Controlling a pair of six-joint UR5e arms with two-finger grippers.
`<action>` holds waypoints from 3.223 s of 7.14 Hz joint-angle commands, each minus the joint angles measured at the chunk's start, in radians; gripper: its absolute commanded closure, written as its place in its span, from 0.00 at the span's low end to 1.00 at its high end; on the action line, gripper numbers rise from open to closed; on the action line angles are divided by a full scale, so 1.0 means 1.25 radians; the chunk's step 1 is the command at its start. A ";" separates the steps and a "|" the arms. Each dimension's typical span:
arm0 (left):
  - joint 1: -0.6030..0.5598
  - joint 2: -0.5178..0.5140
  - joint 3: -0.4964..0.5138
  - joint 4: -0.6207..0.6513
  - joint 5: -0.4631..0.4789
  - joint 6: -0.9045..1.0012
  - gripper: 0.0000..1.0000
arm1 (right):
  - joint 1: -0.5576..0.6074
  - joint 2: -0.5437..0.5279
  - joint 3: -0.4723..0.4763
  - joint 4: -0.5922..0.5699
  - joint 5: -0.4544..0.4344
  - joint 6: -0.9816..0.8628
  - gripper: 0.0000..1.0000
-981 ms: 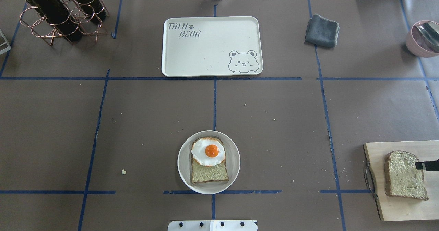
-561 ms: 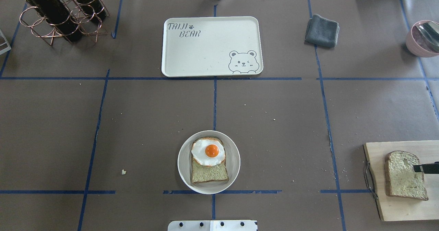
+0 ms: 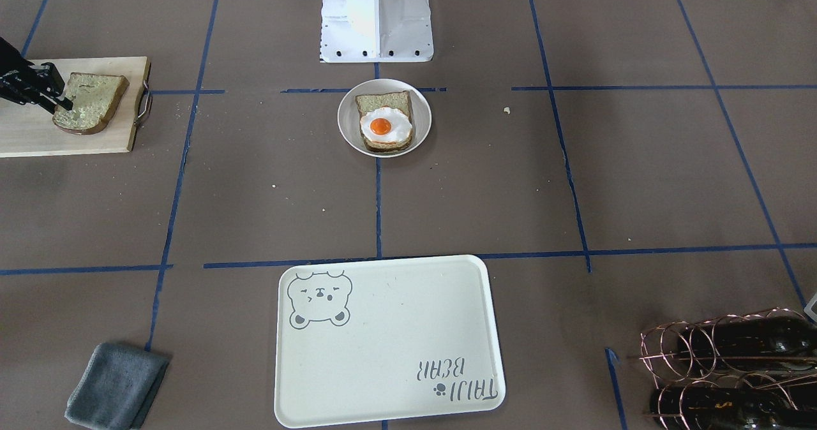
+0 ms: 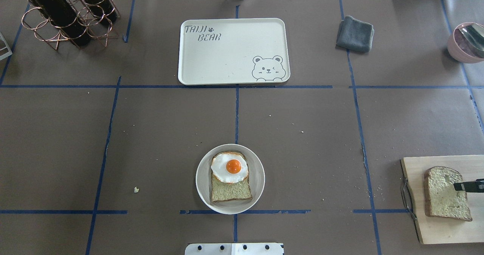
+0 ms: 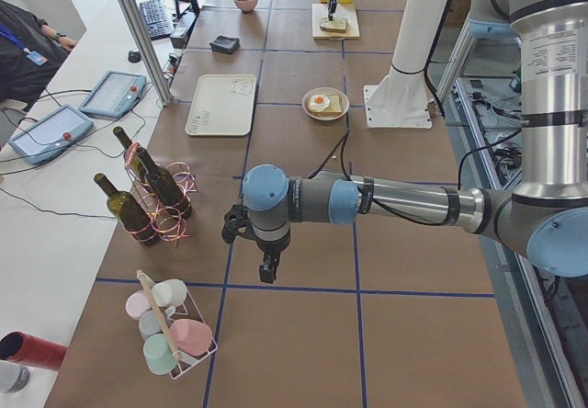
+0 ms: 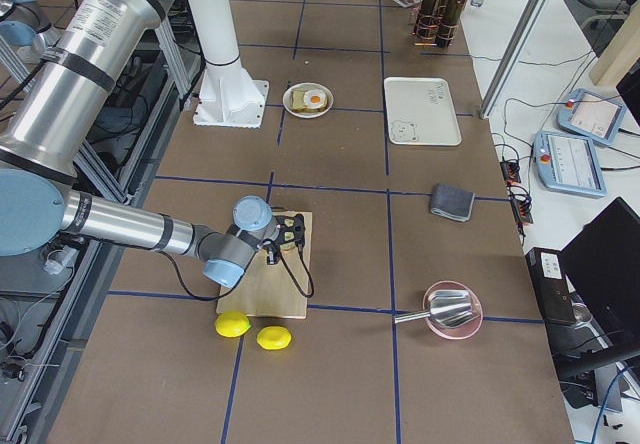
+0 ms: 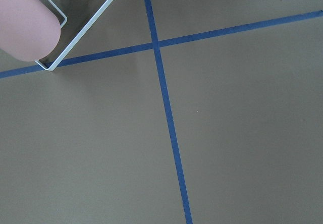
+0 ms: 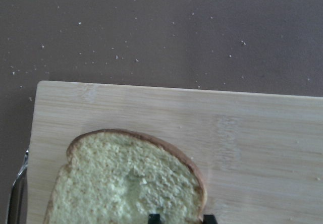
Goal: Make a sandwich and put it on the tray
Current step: 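Grasp the bread slice edge with the right gripper, then lift the bread slice and carry it over the egg toast plate, then lower the bread onto the fried egg and open the right gripper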
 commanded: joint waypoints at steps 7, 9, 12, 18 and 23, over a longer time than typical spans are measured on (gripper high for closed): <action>0.000 0.000 0.000 -0.001 0.000 0.000 0.00 | 0.131 0.073 0.002 0.021 0.236 -0.006 1.00; 0.000 0.000 0.000 -0.001 0.000 0.000 0.00 | 0.146 0.145 -0.001 0.015 0.295 0.003 1.00; 0.000 0.000 -0.001 -0.001 0.000 0.001 0.00 | 0.146 0.308 -0.001 -0.017 0.343 0.044 1.00; 0.000 -0.001 -0.006 -0.004 0.000 0.001 0.00 | -0.120 0.655 -0.010 -0.121 0.097 0.316 1.00; 0.000 -0.001 -0.006 -0.005 0.000 0.000 0.00 | -0.262 0.733 -0.038 -0.207 -0.062 0.305 1.00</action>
